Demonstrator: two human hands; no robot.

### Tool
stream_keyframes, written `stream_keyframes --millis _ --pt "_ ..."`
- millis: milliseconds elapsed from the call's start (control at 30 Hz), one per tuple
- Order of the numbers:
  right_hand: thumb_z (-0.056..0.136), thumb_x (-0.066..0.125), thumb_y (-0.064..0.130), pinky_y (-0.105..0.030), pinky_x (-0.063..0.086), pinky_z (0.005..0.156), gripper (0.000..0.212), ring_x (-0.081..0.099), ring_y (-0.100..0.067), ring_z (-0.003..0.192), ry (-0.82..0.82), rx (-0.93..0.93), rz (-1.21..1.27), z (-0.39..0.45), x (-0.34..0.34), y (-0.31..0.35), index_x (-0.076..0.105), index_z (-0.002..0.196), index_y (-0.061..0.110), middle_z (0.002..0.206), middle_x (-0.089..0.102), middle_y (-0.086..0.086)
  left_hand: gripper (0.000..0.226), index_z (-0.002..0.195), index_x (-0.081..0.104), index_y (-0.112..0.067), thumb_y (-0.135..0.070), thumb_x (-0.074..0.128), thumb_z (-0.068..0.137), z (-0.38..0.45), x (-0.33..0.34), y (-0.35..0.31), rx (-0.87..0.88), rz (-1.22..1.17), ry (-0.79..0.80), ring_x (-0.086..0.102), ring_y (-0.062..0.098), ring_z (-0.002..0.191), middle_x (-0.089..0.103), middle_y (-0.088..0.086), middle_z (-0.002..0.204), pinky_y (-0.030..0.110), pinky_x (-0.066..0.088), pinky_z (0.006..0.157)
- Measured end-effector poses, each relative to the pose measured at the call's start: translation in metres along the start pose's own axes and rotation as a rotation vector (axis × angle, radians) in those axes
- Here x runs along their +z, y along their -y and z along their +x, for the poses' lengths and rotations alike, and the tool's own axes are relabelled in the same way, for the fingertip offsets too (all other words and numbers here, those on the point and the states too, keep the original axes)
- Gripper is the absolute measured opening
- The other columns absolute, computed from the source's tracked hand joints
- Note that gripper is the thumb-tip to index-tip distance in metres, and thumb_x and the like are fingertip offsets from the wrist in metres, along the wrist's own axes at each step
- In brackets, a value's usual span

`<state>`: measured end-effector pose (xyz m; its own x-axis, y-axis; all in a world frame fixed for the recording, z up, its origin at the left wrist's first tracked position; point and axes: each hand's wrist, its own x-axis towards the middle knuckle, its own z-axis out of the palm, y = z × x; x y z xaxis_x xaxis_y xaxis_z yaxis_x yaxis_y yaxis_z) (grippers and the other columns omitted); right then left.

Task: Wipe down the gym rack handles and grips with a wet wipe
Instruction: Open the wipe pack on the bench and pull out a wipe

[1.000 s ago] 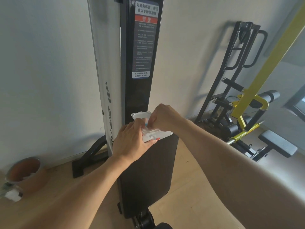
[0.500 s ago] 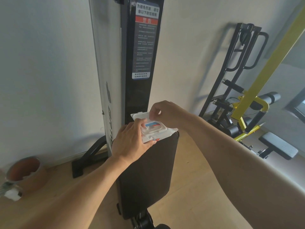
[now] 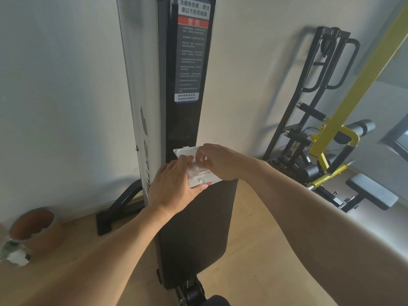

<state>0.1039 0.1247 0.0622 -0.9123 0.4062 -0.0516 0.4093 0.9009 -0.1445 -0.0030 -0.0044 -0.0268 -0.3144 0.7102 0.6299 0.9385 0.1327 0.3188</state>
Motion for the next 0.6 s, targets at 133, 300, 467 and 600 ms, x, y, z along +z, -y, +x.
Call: stream_keyframes --millis 133,300,467,600 --pt "0.107 0.039 0.025 -0.015 0.038 0.067 0.016 0.052 -0.009 0.087 0.022 0.070 0.146 -0.008 -0.018 -0.009 0.054 0.102 0.027 0.102 0.057 0.013 0.077 0.124 0.044 -0.025 -0.070 0.074 0.068 -0.001 0.001 0.001 -0.018 -0.021 0.006 0.072 0.016 0.102 0.071 -0.003 0.116 0.032 0.055 0.095" --pt "0.106 0.041 0.031 -0.019 0.039 0.067 0.011 0.057 -0.014 0.093 -0.033 0.133 0.275 -0.012 -0.019 -0.018 0.051 0.102 0.030 0.104 0.063 0.011 0.077 0.126 0.047 -0.024 -0.068 0.075 0.069 -0.001 0.003 0.002 -0.001 0.005 0.000 0.072 0.020 0.104 0.070 0.000 0.120 0.034 0.053 0.095" --pt "0.098 0.060 0.030 -0.028 0.052 0.076 0.006 0.062 -0.011 0.086 -0.124 0.087 0.451 -0.013 -0.013 -0.011 0.060 0.103 0.028 0.103 0.070 0.011 0.071 0.124 0.052 -0.026 -0.067 0.075 0.071 0.000 -0.001 0.001 0.043 0.039 0.008 0.072 0.021 0.106 0.070 -0.001 0.122 0.035 0.053 0.095" --pt "0.086 0.075 0.039 -0.018 0.046 0.071 0.020 0.061 -0.007 0.087 -0.128 0.014 0.160 -0.012 -0.007 -0.011 0.074 0.105 0.033 0.098 0.068 0.017 0.067 0.119 0.054 -0.026 -0.069 0.072 0.072 0.001 -0.002 0.000 0.038 0.040 0.018 0.072 0.019 0.103 0.071 -0.003 0.118 0.032 0.052 0.095"
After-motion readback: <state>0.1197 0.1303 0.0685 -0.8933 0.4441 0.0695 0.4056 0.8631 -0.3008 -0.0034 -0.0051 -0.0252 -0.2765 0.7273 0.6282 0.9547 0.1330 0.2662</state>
